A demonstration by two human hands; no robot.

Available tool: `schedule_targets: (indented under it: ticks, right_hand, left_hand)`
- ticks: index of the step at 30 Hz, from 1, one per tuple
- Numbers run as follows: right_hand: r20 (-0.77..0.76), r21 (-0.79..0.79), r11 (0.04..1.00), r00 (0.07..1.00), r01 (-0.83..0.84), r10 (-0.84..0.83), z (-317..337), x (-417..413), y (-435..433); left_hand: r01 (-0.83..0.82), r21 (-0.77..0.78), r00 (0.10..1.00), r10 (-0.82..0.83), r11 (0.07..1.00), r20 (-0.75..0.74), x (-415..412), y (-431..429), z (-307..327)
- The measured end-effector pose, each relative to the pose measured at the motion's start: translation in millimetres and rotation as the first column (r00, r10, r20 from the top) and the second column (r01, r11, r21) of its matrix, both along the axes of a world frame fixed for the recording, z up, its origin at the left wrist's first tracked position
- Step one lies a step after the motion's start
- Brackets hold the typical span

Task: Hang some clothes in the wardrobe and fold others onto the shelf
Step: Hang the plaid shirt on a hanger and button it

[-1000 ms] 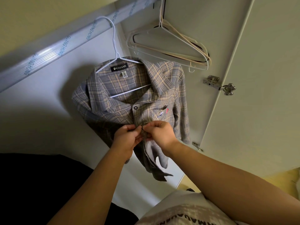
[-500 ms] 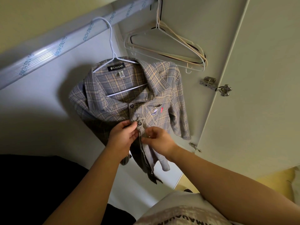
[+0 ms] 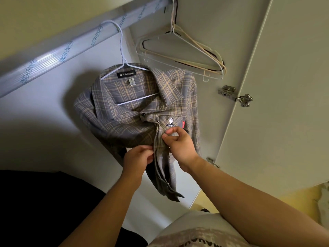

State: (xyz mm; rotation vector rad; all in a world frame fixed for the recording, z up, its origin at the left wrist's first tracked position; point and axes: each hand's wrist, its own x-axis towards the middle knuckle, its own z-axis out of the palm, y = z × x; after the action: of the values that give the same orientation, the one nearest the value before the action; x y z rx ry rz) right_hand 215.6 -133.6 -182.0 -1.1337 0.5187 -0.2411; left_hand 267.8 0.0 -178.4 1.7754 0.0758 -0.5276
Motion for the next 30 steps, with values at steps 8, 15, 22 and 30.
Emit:
schedule_targets:
  ticks: [8, 15, 22, 30]
  right_hand:
    - [0.036, -0.077, 0.997, 0.999, -0.025, 0.028, -5, 4, 2]
    - [-0.04, -0.595, 0.803, 0.999, -0.038, 0.017, -20, -2, 5]
    - [-0.051, -0.55, 0.833, 0.998, -0.05, 0.026, -24, 2, 13]
    - [-0.013, -0.646, 0.764, 1.0, -0.012, 0.004, -17, 1, 18]
  left_hand:
    - [0.068, 0.063, 0.975, -0.08, 0.996, 0.206, -1, 2, -5]
    - [-0.071, -0.11, 0.984, 0.087, 0.991, 0.156, 13, -2, 6]
    - [-0.051, -0.337, 0.998, 0.04, 0.94, -0.039, 16, -6, 15]
    - [-0.094, -0.289, 0.996, 0.091, 0.953, -0.025, 12, -7, 11]
